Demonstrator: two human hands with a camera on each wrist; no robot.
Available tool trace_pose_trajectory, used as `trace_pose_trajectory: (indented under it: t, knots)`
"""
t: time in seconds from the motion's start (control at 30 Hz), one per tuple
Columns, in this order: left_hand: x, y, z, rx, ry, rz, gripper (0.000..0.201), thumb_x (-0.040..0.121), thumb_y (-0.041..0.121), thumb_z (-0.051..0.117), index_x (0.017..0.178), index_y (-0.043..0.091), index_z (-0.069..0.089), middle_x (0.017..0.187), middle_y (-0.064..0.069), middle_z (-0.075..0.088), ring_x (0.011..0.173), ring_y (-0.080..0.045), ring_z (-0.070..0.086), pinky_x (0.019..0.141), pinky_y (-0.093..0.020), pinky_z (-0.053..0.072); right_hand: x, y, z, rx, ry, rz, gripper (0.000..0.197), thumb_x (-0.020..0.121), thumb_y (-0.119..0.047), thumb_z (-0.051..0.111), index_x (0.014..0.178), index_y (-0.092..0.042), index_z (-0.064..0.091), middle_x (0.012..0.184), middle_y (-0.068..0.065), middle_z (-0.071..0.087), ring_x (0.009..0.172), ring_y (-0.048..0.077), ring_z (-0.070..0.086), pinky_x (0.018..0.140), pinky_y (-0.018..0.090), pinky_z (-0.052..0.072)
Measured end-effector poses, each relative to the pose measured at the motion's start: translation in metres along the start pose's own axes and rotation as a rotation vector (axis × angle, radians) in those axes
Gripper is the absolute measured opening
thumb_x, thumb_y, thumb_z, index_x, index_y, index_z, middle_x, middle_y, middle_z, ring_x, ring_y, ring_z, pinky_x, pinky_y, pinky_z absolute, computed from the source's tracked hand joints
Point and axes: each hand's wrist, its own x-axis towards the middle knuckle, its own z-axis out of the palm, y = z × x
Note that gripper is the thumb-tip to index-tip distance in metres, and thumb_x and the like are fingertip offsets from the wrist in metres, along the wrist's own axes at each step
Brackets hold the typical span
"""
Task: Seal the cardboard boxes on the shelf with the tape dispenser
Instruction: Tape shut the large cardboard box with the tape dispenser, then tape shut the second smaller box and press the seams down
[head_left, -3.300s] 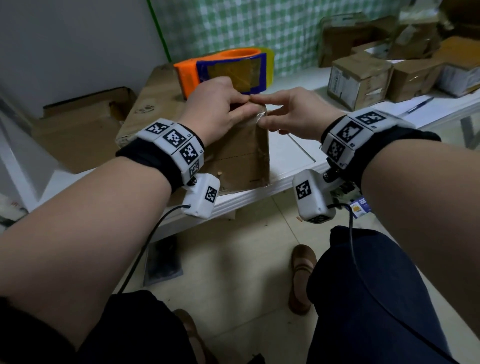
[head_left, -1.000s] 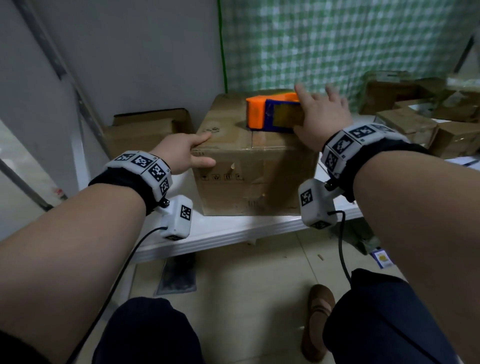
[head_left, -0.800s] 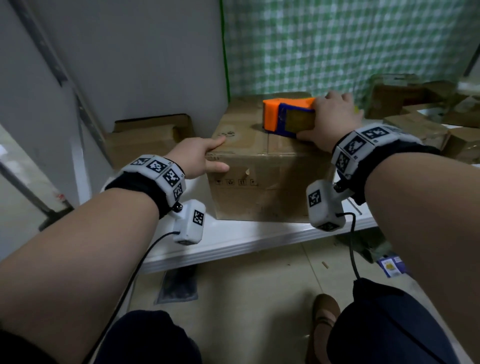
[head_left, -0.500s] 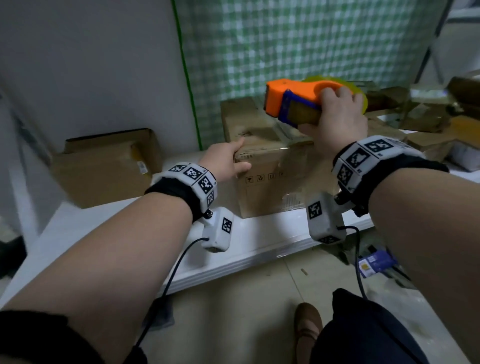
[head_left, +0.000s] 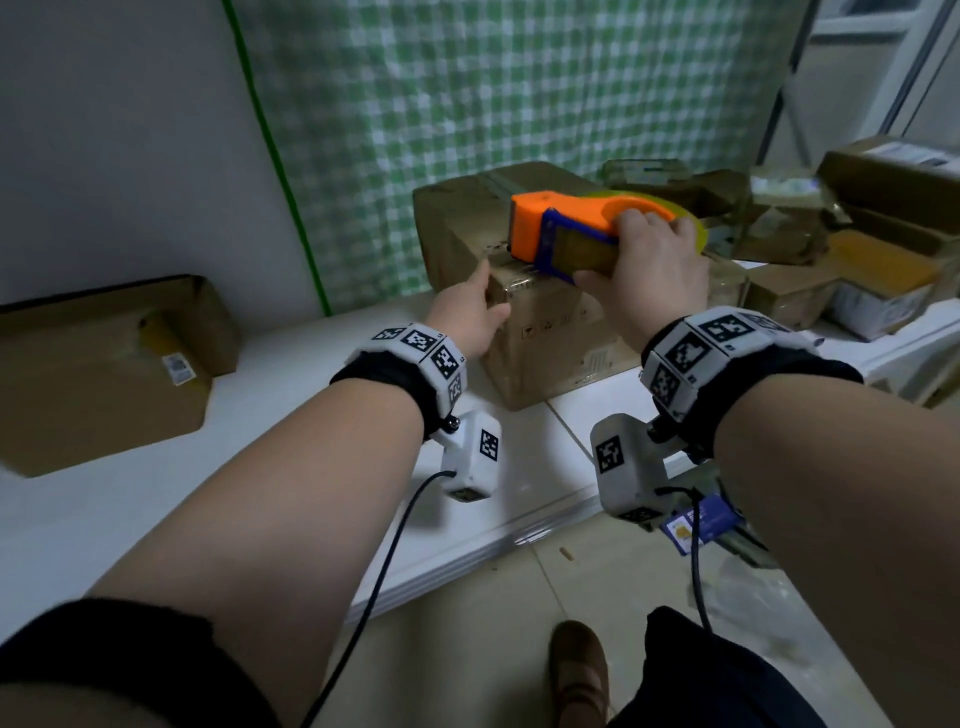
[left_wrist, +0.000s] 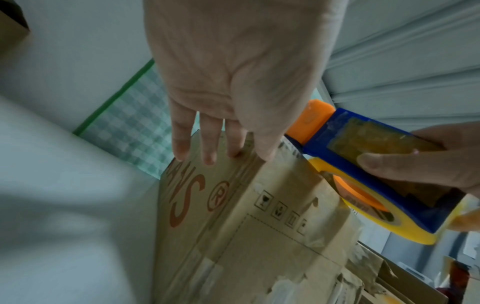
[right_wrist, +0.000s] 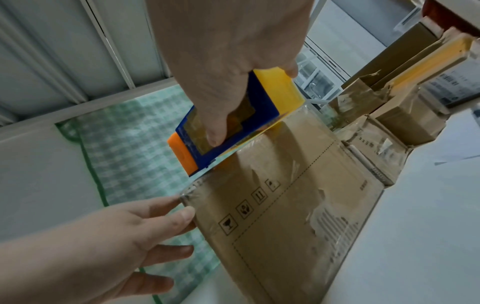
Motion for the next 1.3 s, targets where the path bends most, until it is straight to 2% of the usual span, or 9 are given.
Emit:
trace_pose_trajectory:
  t: [0.23,0.37,0.47,0.57,0.73,0.9,1.03,1.1,1.3]
  knots:
    - [-0.001,-0.018,-0.018,-0.01,-0.017,-0.051,0.058,0.1,0.028,0.042,0.149,0.008,0.019,0.146,-0.012,0.041,0.133,-0.022,0.042,0.107,-0.03,0.033,-0.007,-0.019,0.006,-0.002,0.024,-0.033,0.047,0.083,-0.044,0.066,0.118,-0.016,0.05,0.12,0.006,0.055,0.122,0.035,0.038,0.093,0.059,0.04]
    - [-0.026,-0.065,-0.052,0.105,0.035,-0.098,0.056,0.097,0.025,0.047,0.147,0.01,0.028,0.147,-0.012,0.04,0.133,-0.026,0.04,0.109,-0.034,0.033,-0.013,-0.057,0.012,0.012,0.057,-0.082,0.05,0.082,-0.046,0.066,0.119,-0.017,0.051,0.121,0.006,0.056,0.125,0.032,0.04,0.106,0.062,0.025]
    - [-0.05,-0.107,-0.084,0.217,0.103,-0.19,0.052,0.095,0.024,0.05,0.144,0.011,0.037,0.146,-0.01,0.041,0.133,-0.028,0.04,0.106,-0.033,0.032,-0.02,-0.094,0.023,0.015,0.092,-0.169,0.048,0.079,-0.049,0.066,0.108,-0.013,0.055,0.111,0.01,0.062,0.117,0.033,0.047,0.113,0.055,0.016]
    - [-0.072,-0.152,-0.116,0.308,0.162,-0.297,0.046,0.093,0.021,0.051,0.137,0.009,0.046,0.14,-0.014,0.048,0.127,-0.031,0.045,0.102,-0.035,0.036,-0.029,-0.129,0.038,0.049,0.07,-0.242,0.047,0.077,-0.049,0.068,0.099,-0.01,0.057,0.104,0.013,0.064,0.109,0.034,0.052,0.114,0.048,0.017]
    - [-0.095,-0.222,-0.158,0.394,0.22,-0.445,0.051,0.092,0.022,0.052,0.14,0.011,0.042,0.141,-0.014,0.046,0.13,-0.033,0.041,0.105,-0.041,0.037,-0.04,-0.168,0.069,0.089,0.009,-0.298,0.045,0.075,-0.048,0.07,0.095,-0.009,0.057,0.096,0.014,0.064,0.102,0.034,0.054,0.112,0.046,0.022]
    - [-0.098,-0.275,-0.176,0.474,0.213,-0.563,0.051,0.091,0.031,0.053,0.137,0.012,0.042,0.145,-0.017,0.037,0.135,-0.039,0.028,0.106,-0.057,0.03,-0.044,-0.195,0.109,0.11,-0.085,-0.293,0.045,0.072,-0.052,0.071,0.088,-0.011,0.056,0.092,0.013,0.065,0.093,0.034,0.054,0.087,0.042,0.041]
    - [-0.091,-0.3,-0.175,0.512,0.202,-0.616,0.082,0.081,0.026,0.069,0.148,0.02,0.022,0.157,-0.009,0.011,0.143,-0.036,0.005,0.106,-0.064,0.025,-0.043,-0.202,0.139,0.097,-0.149,-0.293,0.044,0.072,-0.051,0.072,0.085,-0.013,0.054,0.087,0.011,0.063,0.088,0.032,0.057,0.07,0.036,0.041]
    - [-0.085,-0.311,-0.175,0.517,0.196,-0.608,0.093,0.075,0.019,0.074,0.149,0.023,0.017,0.158,-0.007,0.008,0.144,-0.036,0.003,0.106,-0.066,0.021,-0.042,-0.202,0.154,0.073,-0.185,-0.281,0.044,0.072,-0.051,0.072,0.084,-0.014,0.053,0.086,0.01,0.062,0.086,0.031,0.058,0.067,0.035,0.041]
    - [-0.077,-0.32,-0.186,0.62,0.058,-0.577,0.081,0.077,0.036,0.073,0.145,0.02,0.033,0.148,-0.014,0.028,0.132,-0.035,0.035,0.105,-0.059,0.031,-0.042,-0.185,0.184,-0.051,-0.288,-0.249,0.042,0.071,-0.049,0.072,0.083,-0.016,0.048,0.085,0.01,0.062,0.083,0.032,0.059,0.06,0.032,0.037]
